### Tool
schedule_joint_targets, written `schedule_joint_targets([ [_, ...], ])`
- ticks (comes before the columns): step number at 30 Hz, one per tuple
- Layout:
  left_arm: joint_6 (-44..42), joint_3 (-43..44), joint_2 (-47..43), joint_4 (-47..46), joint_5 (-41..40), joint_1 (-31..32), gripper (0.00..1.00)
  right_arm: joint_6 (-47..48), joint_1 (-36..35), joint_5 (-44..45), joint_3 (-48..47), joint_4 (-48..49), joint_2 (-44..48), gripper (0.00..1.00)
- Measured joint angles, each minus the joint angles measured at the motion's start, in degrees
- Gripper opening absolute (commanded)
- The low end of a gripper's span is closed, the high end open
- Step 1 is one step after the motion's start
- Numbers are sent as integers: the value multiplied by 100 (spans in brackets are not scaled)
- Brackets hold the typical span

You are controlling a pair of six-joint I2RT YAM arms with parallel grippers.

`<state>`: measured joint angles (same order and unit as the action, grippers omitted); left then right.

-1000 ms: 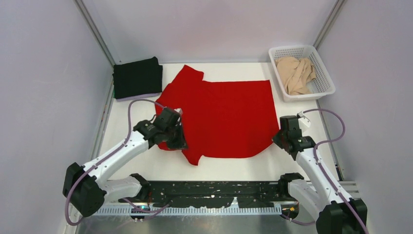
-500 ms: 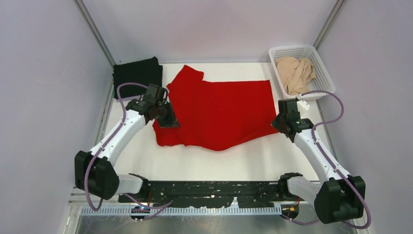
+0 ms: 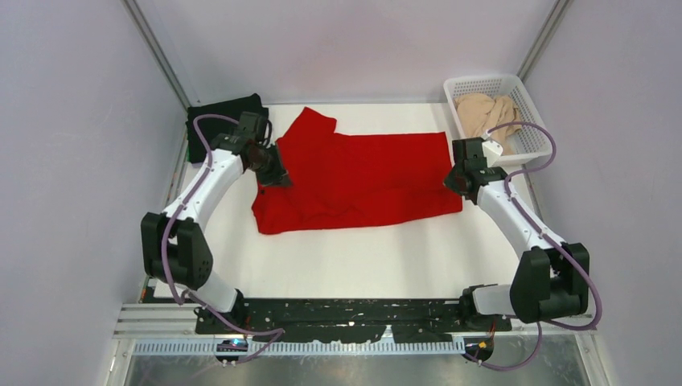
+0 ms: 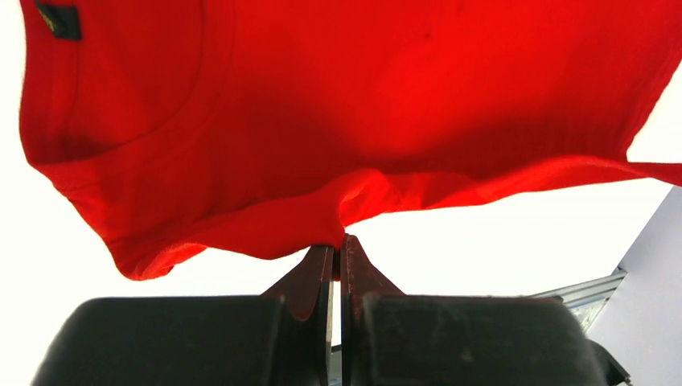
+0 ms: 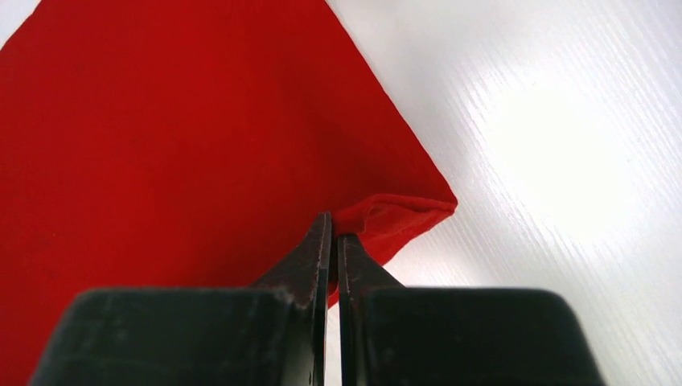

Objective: Fold and stack the t-shirts
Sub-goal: Fold the flattened tshirt in 1/3 of the way

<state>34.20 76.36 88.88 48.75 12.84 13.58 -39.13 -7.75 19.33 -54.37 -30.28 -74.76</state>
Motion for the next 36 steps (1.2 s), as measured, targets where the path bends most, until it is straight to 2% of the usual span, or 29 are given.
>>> schedule_joint_targets([
  [11, -361, 1906, 1893, 411, -367, -105, 0, 22, 153, 151, -485, 151, -1016, 7],
  [14, -501, 2483, 2437, 654, -573, -122, 15, 24, 203, 157, -603, 264, -1370, 13],
  [16, -577, 2841, 2756, 796, -721, -133, 34, 22, 245, 164, -695, 341, -1628, 23],
  [17, -623, 3071, 2940, 885, -769, -146, 37, 11, 267, 166, -748, 374, -1759, 32],
  [18, -658, 3346, 3150, 970, -785, -164, 39, 4, 291, 186, -811, 398, -1895, 37],
  [19, -647, 3637, 3355, 1032, -787, -186, 45, -7, 313, 201, -872, 428, -2011, 47],
  [20, -645, 3910, 3550, 1084, -774, -210, 58, -9, 332, 221, -938, 442, -2111, 53],
  [22, -684, 4660, 4028, 1270, -721, -275, 72, 11, 363, 260, -1117, 463, -2308, 84],
  [23, -688, 4881, 4162, 1296, -702, -299, 79, 26, 378, 269, -1198, 483, -2367, 91],
  [24, -706, 5051, 4253, 1333, -678, -328, 94, 55, 382, 273, -1261, 501, -2387, 99],
  [25, -723, 5080, 4266, 1366, -667, -352, 99, 81, 387, 273, -1296, 507, -2387, 98],
  [28, -726, 4461, 3904, 1215, -531, -376, 100, 304, 376, 240, -1364, 533, -2341, 96],
  [33, -654, 1718, 2293, 422, 382, -387, 99, 765, 109, -157, -1051, 695, -2044, 95],
  [36, -509, 612, 1626, -83, 833, -363, 100, 968, -264, -664, -597, 1034, -1897, 96],
])
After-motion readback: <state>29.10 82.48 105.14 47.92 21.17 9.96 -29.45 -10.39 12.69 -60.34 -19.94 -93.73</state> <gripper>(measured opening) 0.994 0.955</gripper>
